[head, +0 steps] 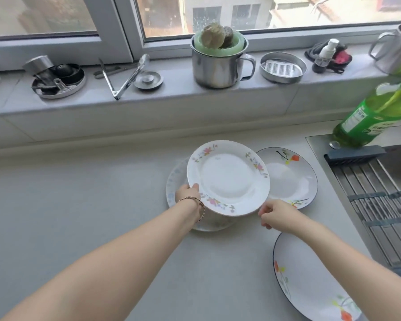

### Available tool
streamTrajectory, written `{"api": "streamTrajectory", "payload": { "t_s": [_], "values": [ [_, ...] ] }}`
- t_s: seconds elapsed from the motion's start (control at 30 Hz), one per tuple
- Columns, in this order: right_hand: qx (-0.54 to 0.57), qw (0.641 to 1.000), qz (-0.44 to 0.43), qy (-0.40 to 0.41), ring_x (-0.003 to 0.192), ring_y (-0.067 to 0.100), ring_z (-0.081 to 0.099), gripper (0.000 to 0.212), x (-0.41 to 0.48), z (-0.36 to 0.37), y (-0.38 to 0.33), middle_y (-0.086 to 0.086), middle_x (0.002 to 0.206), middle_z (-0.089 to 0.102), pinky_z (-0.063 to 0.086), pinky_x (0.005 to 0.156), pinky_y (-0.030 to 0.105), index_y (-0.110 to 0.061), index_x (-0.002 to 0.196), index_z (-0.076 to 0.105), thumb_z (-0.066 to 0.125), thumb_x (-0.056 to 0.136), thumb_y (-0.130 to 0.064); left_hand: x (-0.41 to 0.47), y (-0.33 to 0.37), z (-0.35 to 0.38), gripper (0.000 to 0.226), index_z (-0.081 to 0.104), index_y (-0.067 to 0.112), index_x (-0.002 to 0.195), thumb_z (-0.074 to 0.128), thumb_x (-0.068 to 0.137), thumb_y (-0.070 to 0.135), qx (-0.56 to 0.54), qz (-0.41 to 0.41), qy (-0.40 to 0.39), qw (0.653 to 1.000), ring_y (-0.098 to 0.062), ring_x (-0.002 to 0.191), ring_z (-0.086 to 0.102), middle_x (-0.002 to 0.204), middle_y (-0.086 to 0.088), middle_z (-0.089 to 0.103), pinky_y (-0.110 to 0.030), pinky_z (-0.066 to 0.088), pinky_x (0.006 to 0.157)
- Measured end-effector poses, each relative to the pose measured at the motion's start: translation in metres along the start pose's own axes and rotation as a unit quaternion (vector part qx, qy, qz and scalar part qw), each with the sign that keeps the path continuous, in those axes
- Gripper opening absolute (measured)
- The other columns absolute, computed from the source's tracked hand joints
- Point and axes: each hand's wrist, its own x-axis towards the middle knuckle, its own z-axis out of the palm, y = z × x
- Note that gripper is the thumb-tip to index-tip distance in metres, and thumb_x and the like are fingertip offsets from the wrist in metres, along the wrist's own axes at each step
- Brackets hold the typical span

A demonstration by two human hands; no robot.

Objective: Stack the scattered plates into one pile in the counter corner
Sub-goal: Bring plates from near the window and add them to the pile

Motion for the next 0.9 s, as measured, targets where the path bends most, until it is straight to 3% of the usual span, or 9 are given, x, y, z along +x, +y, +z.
{"api": "streamTrajectory", "payload": {
  "t_s": [0.1,0.17,0.23,0.37,0.5,0.63,0.8,0.83,0.9],
  "values": [
    [-0.029,0.999,-0.019,0.001,0.077,0.019,0.058,0.016,-0.010,0.011,-0.013,0.000,0.077,0.065,0.041,0.059,0.023,-0.017,0.078,0.056,0.045,0.081,-0.007,-0.007,0.011,-0.032,0.021,0.051,0.003,0.073,0.047,0.094,0.004,-0.031,0.022,0.009,0.999,-0.027,0.077,0.055,0.078,-0.011,0.057,-0.041,0.052,0.083],
    [-0.050,0.998,-0.037,0.003,0.077,0.018,0.059,0.016,-0.018,0.023,-0.028,0.001,0.081,0.067,0.044,0.064,0.025,-0.017,0.079,0.057,0.043,0.082,-0.010,-0.008,0.019,-0.062,0.029,0.049,0.006,0.064,0.048,0.093,0.003,-0.057,0.028,0.017,0.998,-0.027,0.073,0.056,0.080,-0.013,0.057,-0.045,0.051,0.091],
    [-0.075,0.996,-0.054,0.001,0.079,0.019,0.059,0.017,-0.026,0.037,-0.048,0.004,0.087,0.069,0.048,0.071,0.027,-0.017,0.082,0.059,0.042,0.082,-0.011,-0.010,0.026,-0.100,0.031,0.046,0.008,0.064,0.046,0.094,0.002,-0.091,0.033,0.020,0.995,-0.022,0.061,0.053,0.071,-0.010,0.053,-0.044,0.050,0.086],
    [-0.133,0.987,-0.095,0.000,0.096,0.023,0.061,0.028,-0.045,0.073,-0.101,0.006,0.105,0.070,0.043,0.061,0.021,-0.014,0.103,0.063,0.042,0.084,-0.012,-0.014,0.042,-0.197,0.022,0.051,0.005,0.073,0.046,0.095,0.003,-0.139,0.065,0.046,0.987,-0.021,0.061,0.054,0.071,-0.007,0.055,-0.036,0.058,0.057],
    [-0.181,0.972,-0.150,-0.003,0.095,0.025,0.059,0.031,-0.069,0.120,-0.164,0.008,0.111,0.068,0.041,0.072,0.025,-0.008,0.109,0.063,0.042,0.087,-0.011,-0.020,0.053,-0.306,0.022,0.052,0.007,0.076,0.043,0.097,0.006,-0.177,0.093,0.078,0.977,-0.018,0.064,0.054,0.075,-0.006,0.055,-0.042,0.048,0.085],
    [-0.222,0.954,-0.202,-0.012,0.084,0.023,0.057,0.031,-0.091,0.180,-0.233,0.010,0.109,0.069,0.040,0.058,0.023,-0.008,0.107,0.063,0.042,0.085,-0.010,-0.028,0.058,-0.414,0.022,0.051,0.007,0.078,0.042,0.098,0.006,-0.223,0.120,0.116,0.960,-0.017,0.066,0.054,0.076,-0.005,0.054,-0.044,0.045,0.087],
    [-0.242,0.940,-0.240,-0.025,0.095,0.025,0.064,0.024,-0.117,0.268,-0.315,0.008,0.099,0.069,0.044,0.073,0.026,-0.010,0.099,0.064,0.044,0.084,-0.011,-0.037,0.059,-0.538,0.029,0.048,0.011,0.070,0.041,0.097,0.004,-0.295,0.139,0.157,0.932,-0.017,0.064,0.054,0.073,-0.007,0.054,-0.043,0.045,0.087],
    [-0.249,0.935,-0.248,-0.032,0.094,0.025,0.064,0.021,-0.121,0.286,-0.331,0.007,0.096,0.069,0.045,0.073,0.026,-0.013,0.094,0.062,0.045,0.083,-0.011,-0.039,0.058,-0.563,0.029,0.048,0.011,0.070,0.042,0.097,0.004,-0.302,0.142,0.165,0.928,-0.018,0.062,0.056,0.070,-0.008,0.057,-0.041,0.050,0.083],
    [-0.266,0.924,-0.270,-0.040,0.092,0.025,0.064,0.018,-0.130,0.321,-0.361,0.007,0.098,0.070,0.047,0.073,0.026,-0.016,0.091,0.061,0.045,0.083,-0.013,-0.042,0.054,-0.610,0.028,0.049,0.009,0.069,0.044,0.096,0.003,-0.315,0.149,0.190,0.918,-0.020,0.056,0.060,0.062,-0.011,0.060,-0.032,0.059,0.056]
  ]
}}
